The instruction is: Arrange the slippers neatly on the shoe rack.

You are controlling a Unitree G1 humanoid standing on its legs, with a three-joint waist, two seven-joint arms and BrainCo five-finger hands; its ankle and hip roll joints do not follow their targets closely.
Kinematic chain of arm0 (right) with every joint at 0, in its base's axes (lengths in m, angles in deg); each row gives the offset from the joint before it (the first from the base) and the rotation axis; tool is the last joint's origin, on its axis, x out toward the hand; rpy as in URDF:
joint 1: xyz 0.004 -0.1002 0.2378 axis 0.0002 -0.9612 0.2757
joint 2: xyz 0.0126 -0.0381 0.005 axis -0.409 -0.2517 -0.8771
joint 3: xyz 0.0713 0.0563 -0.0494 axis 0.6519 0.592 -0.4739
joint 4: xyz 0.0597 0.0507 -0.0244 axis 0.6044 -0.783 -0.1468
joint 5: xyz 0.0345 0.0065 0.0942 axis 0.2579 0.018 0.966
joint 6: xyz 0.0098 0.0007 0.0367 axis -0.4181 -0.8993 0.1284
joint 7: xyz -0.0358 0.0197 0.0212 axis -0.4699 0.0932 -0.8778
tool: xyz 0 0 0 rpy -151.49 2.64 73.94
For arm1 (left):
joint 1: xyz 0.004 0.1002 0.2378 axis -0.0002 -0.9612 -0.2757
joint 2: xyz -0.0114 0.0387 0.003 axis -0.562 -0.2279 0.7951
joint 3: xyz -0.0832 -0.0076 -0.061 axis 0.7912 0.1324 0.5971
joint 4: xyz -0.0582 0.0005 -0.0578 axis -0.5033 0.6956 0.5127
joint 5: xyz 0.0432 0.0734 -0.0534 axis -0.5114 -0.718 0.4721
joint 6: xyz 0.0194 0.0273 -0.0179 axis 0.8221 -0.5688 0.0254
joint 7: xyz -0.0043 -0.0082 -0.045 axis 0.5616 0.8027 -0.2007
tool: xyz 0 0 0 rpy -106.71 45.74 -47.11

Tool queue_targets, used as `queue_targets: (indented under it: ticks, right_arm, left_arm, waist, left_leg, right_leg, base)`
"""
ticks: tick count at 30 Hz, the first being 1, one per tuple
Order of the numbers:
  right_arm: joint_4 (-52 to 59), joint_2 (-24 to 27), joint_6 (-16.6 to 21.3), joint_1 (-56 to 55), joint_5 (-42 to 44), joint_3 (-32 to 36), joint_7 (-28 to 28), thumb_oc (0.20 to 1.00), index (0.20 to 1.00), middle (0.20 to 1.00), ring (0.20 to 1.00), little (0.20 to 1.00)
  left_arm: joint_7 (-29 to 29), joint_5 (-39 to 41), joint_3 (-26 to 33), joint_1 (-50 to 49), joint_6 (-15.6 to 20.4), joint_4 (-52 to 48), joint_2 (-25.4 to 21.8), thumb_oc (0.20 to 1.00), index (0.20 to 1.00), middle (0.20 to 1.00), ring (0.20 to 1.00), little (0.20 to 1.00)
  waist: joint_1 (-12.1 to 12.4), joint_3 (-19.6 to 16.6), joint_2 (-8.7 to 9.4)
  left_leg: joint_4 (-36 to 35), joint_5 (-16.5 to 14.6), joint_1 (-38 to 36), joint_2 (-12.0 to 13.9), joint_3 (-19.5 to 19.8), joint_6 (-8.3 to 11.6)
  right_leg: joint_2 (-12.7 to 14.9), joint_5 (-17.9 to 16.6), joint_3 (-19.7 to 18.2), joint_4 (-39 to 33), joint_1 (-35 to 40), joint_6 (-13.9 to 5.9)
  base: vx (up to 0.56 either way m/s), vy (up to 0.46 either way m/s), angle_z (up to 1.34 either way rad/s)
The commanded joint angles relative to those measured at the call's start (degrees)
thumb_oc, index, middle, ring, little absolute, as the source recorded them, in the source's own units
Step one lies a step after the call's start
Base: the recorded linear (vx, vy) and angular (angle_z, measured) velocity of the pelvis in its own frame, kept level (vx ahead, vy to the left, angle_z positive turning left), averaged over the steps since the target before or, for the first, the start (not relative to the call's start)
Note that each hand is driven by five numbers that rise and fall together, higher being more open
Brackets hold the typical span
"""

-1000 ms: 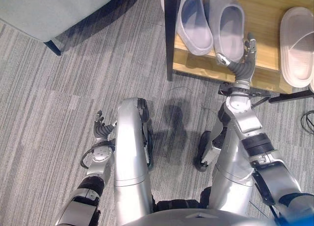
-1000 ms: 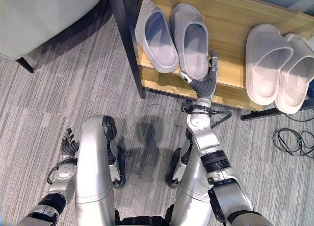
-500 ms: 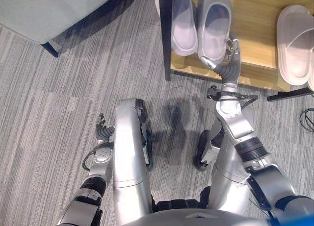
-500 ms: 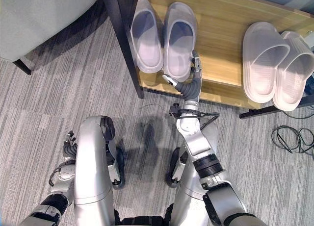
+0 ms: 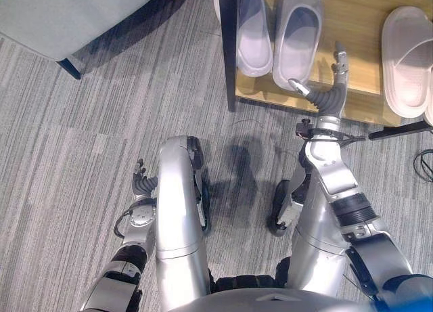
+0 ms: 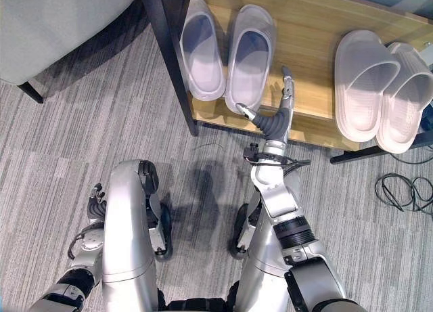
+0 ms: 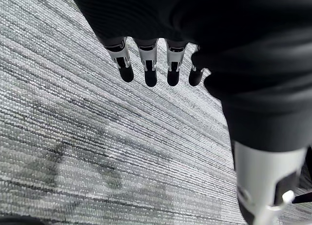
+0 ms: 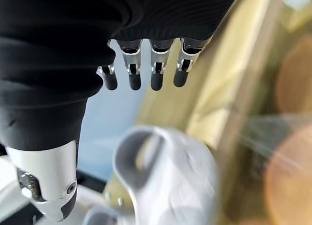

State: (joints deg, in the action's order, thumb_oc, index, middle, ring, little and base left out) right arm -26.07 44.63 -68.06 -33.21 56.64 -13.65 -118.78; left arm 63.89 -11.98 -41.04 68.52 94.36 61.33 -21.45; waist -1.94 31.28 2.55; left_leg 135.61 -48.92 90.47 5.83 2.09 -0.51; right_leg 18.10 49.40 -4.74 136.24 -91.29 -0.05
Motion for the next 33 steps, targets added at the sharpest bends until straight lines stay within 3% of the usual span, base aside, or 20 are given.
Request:
queue_targets:
  ticks: [1,4,13,33]
  right_arm:
    - [4.1,1.8,3.5,3.6,-1.1,1.5,-2.2,1.000,1.000,1.000,1.000,1.000]
    - [-3.3,2.6,4.1,9.0,6.2,1.2,0.1,1.000,1.000,1.000,1.000,1.000]
    - [-18.2,1.4,5.7,17.7,17.3,-0.9,3.0,1.000,1.000,1.000,1.000,1.000]
    - [-26.4,7.0,6.8,25.8,22.8,-5.3,9.8,1.000,1.000,1.000,1.000,1.000]
  left_arm:
    - [-0.4,-1.7,-0.7,-2.1,3.0,2.1,-0.2,1.000,1.000,1.000,1.000,1.000]
    - [-1.1,-1.4,-1.2,-1.4,2.7,2.2,-1.4,1.000,1.000,1.000,1.000,1.000]
    - [-2.1,0.0,-2.1,-0.7,3.0,2.7,-2.5,1.000,1.000,1.000,1.000,1.000]
    - [-3.9,1.7,-2.5,-0.3,4.0,4.6,-3.0,1.000,1.000,1.000,1.000,1.000]
  waist:
    - [3.0,-1.6,0.73]
    - [3.7,-1.8,0.41]
    - [4.9,-2.3,-0.42]
    - [6.0,-2.2,-0.47]
  left_leg:
    - [-1.5,3.6,-0.5,-4.0,10.8,4.03]
    - [-1.7,3.9,-0.5,-4.3,11.1,4.25]
    - [-1.9,4.1,-0.5,-4.5,11.0,4.50]
    - [-2.2,4.6,-0.5,-4.8,11.4,4.88]
  right_leg:
    - [1.0,-7.1,-10.5,0.6,3.6,-3.16]
    - [1.0,-7.2,-10.6,0.6,3.5,-3.26]
    - [1.0,-7.7,-10.8,0.7,3.6,-3.50]
    - [1.2,-8.3,-11.4,0.6,3.8,-3.79]
  base:
    - [0.00,0.000,0.00]
    - [0.00,0.000,0.00]
    - [0.00,0.000,0.00]
    - [0.00,0.000,0.00]
